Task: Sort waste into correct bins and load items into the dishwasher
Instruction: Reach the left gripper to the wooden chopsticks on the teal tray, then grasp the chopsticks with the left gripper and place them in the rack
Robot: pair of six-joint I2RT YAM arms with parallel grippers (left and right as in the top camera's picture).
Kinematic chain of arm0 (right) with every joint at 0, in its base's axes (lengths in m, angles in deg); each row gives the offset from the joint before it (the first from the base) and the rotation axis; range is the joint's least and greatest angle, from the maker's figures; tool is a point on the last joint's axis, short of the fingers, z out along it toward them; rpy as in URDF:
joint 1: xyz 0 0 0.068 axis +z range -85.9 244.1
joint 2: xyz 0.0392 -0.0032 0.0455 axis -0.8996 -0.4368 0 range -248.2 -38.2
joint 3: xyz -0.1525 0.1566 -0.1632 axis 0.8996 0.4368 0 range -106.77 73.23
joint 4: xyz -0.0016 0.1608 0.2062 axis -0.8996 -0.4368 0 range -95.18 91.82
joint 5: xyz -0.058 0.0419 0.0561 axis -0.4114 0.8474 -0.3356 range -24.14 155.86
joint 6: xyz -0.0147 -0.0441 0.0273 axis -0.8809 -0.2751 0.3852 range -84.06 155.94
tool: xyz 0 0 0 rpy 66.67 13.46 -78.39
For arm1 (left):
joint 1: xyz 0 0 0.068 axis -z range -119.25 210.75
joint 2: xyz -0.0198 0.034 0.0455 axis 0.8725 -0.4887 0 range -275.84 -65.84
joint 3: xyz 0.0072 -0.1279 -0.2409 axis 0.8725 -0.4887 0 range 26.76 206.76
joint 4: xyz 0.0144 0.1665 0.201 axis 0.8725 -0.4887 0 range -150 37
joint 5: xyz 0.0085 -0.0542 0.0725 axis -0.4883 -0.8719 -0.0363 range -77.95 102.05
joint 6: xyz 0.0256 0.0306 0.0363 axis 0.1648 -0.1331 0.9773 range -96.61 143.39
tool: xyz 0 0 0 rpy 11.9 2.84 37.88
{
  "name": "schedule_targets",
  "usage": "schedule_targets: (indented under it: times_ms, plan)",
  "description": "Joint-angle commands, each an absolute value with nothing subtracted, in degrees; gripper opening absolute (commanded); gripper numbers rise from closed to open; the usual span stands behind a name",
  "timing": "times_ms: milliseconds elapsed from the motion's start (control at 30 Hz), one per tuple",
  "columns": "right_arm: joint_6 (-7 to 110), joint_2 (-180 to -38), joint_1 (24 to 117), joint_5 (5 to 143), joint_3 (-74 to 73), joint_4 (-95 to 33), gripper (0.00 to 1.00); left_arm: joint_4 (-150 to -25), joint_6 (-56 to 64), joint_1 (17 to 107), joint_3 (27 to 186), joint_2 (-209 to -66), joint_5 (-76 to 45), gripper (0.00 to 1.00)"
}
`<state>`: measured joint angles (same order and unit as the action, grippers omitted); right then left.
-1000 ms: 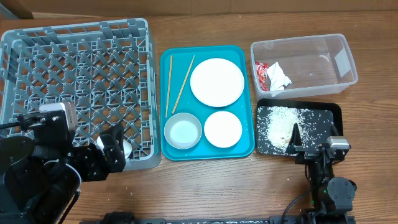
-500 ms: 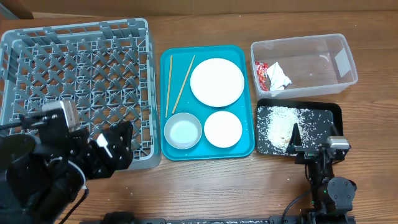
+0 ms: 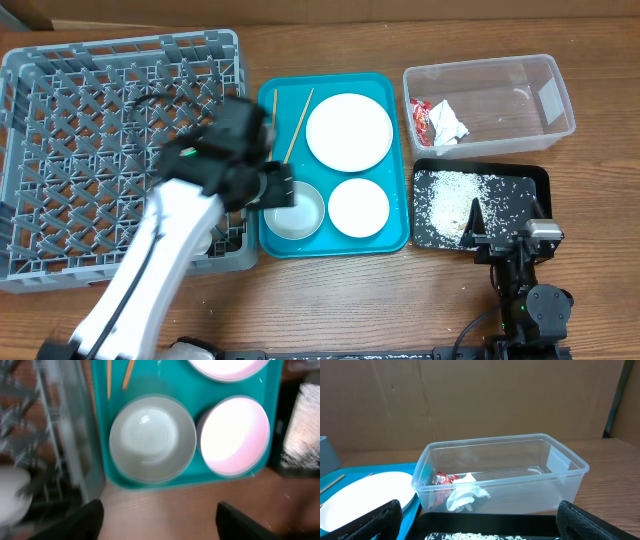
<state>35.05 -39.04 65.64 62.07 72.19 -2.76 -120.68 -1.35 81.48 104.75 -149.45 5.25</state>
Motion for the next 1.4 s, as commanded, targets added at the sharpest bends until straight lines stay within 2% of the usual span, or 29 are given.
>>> schedule_targets:
  times_ms: [0, 200, 433, 633, 700, 767, 833, 900, 933, 1367]
  plan:
    - [34.8, -38.4, 65.6, 62.1, 72.8, -2.6, 1.00, -115.1, -2.5, 84.2, 104.8, -156.0, 16.0, 0.74]
    - [34.8, -38.4, 65.6, 62.1, 72.8, -2.6, 1.00, -101.6, -0.4, 83.4, 105.0, -169.1, 20.6, 0.70]
    - [34.8, -38.4, 65.6, 62.1, 72.8, -2.6, 1.00, -90.0, 10.0, 82.0, 105.0, -177.8, 20.0, 0.69]
    - [34.8, -38.4, 65.6, 62.1, 72.8, -2.6, 1.00, -83.8, 16.8, 82.0, 105.0, -183.3, 20.0, 0.59]
    - [34.8, -38.4, 65.6, 62.1, 72.8, -2.6, 1.00, -82.8, 18.7, 82.0, 105.0, -184.6, 19.9, 0.50]
    - [34.8, -38.4, 65.6, 62.1, 72.8, -2.6, 1.00, -82.7, 20.2, 82.0, 105.0, -185.4, 20.0, 0.44]
    - [34.8, -38.4, 65.6, 62.1, 72.8, -2.6, 1.00, -82.8, 20.7, 82.1, 105.0, -186.0, 20.2, 0.33]
    - [34.8, -38.4, 65.6, 62.1, 72.8, -2.6, 1.00, -83.3, 20.7, 82.0, 105.0, -186.1, 20.2, 0.12]
    - [34.8, -38.4, 65.6, 62.1, 72.8, -2.6, 1.00, -83.7, 20.6, 82.0, 105.1, -186.0, 20.2, 0.04]
    - [34.8, -38.4, 65.6, 62.1, 72.8, -2.6, 1.00, -107.0, 7.7, 76.5, 124.6, -174.9, 19.2, 0.04]
